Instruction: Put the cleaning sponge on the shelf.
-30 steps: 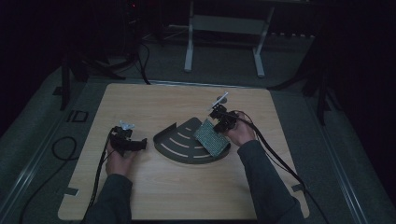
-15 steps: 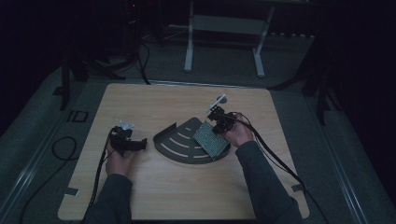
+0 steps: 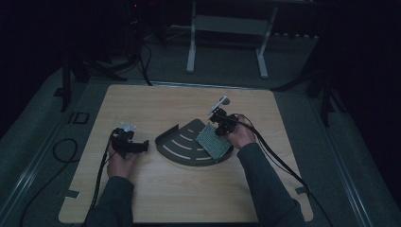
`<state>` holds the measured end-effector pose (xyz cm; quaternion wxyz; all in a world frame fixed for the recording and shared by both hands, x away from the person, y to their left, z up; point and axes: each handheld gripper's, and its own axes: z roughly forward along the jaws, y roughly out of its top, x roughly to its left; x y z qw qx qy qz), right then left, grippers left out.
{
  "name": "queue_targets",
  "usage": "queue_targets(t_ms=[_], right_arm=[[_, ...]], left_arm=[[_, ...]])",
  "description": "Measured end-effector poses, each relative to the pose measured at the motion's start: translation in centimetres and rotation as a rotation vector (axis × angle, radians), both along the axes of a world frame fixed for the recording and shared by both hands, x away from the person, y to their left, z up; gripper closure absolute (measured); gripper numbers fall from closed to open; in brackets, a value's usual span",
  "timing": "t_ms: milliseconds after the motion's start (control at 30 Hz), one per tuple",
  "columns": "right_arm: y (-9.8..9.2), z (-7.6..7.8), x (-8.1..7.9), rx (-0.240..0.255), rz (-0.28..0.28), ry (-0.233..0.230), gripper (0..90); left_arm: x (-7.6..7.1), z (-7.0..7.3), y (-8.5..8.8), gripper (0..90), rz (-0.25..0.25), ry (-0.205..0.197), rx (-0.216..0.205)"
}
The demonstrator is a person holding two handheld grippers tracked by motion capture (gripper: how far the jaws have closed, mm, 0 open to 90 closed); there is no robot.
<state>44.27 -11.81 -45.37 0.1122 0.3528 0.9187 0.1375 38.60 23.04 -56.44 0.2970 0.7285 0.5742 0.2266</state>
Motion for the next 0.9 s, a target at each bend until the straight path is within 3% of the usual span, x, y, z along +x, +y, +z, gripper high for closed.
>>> queue_targets(t_ms=[900], right_arm=[[0.0, -0.77, 0.93, -0.045, -0.01, 0.005, 89.2]], left_arm=[[0.0, 0.01, 0.01, 4.1, -0.001, 0.001, 0.001]])
